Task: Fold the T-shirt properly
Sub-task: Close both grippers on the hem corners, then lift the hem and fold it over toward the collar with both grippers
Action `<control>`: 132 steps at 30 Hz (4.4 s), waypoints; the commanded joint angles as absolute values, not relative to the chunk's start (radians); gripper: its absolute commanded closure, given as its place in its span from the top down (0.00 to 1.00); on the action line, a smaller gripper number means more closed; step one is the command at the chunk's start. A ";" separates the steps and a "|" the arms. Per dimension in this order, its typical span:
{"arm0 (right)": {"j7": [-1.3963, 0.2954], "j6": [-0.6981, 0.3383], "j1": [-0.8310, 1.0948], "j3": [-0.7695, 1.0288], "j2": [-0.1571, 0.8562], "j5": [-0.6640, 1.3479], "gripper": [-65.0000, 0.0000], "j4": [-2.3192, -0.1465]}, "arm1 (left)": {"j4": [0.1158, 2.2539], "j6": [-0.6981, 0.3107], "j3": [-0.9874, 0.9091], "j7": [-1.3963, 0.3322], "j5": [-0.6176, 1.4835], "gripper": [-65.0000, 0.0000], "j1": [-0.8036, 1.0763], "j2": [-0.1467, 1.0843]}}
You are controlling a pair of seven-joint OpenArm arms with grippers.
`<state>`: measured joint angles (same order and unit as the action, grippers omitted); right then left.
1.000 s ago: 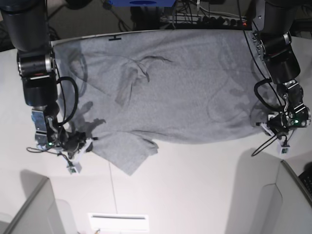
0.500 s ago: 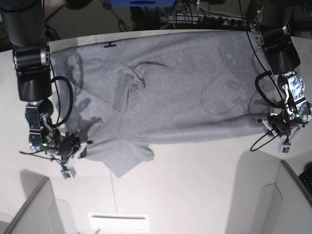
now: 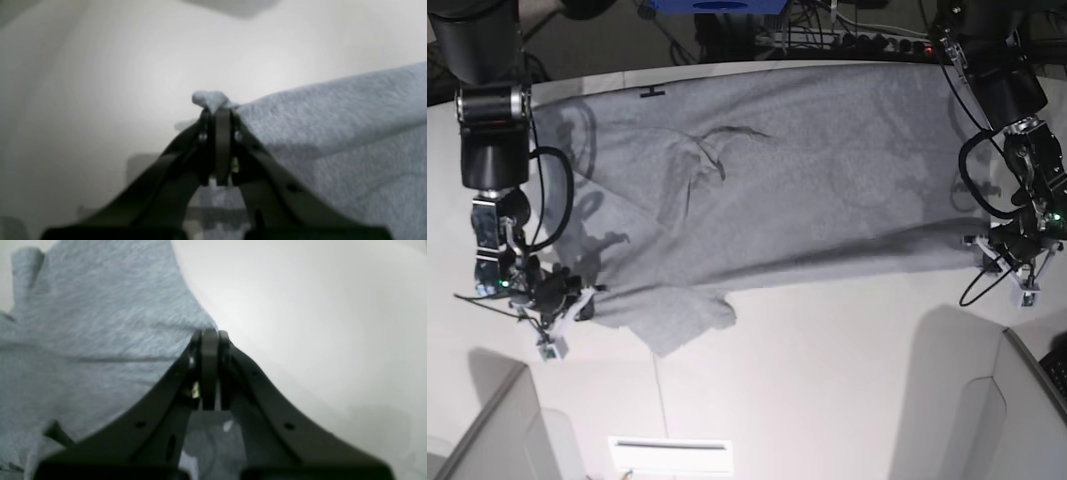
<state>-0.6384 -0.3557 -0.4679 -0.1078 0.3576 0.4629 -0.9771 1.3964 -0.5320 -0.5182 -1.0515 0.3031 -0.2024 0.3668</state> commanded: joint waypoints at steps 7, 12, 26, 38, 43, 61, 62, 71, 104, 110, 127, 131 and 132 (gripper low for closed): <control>-0.651 -0.352 -0.456 -0.091 0.372 0.464 0.00 -1.064 | 1.554 -0.538 -0.572 -1.116 0.312 0.00 -0.193 0.381; -0.685 -0.352 -0.430 -0.088 0.372 0.464 0.00 -1.129 | 1.607 -0.538 -0.608 -1.145 0.314 0.00 -0.160 0.357; -0.834 -0.352 -0.314 0.088 0.363 0.464 0.00 -1.325 | 1.696 -0.539 -0.616 -1.148 0.314 0.00 -0.101 0.361; -0.931 -0.352 -0.188 0.179 0.363 0.470 0.00 -1.498 | 1.821 -0.539 -0.611 -1.221 0.314 0.00 -0.054 0.358; -0.970 -0.352 -0.140 0.226 0.337 0.470 0.00 -1.567 | 1.845 -0.539 -0.615 -1.221 0.314 0.00 0.002 0.358; -1.044 -0.358 0.041 0.325 0.259 0.473 0.00 -1.796 | 1.908 -0.541 -0.618 -1.222 0.369 0.00 0.130 0.374; -1.046 -0.358 0.048 0.323 0.254 0.473 0.00 -1.804 | 1.908 -0.541 -0.618 -1.222 0.389 0.00 0.131 0.380; -1.050 -0.358 0.176 0.332 0.208 0.473 0.00 -1.926 | 1.922 -0.539 -0.670 -1.222 0.430 0.00 0.173 0.389; -1.144 -0.354 0.249 0.483 0.179 0.639 0.00 -1.908 | 1.969 -0.533 -0.598 -1.222 0.424 0.00 0.380 0.409; -1.141 -0.352 0.246 0.483 0.179 0.639 0.00 -1.859 | 1.969 -0.533 -0.595 -1.222 0.424 0.00 0.395 0.409; -1.135 -0.352 0.246 0.490 0.197 0.639 0.32 -1.906 | 1.974 -0.538 -0.604 -1.222 0.432 0.80 0.401 0.409; -1.135 -0.360 0.223 0.476 0.202 0.639 0.21 -1.960 | 1.972 -0.538 -0.671 -1.222 0.432 0.70 0.403 0.369; -1.135 -0.360 0.200 0.460 0.205 0.638 0.15 -1.946 | 1.969 -0.536 -0.691 -1.222 0.424 0.61 0.403 0.355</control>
<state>-1.1538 -0.3580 0.2131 0.4591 0.1879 0.6254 -1.9354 1.9564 -0.5346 -0.6868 -1.2243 0.4171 0.3988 0.3408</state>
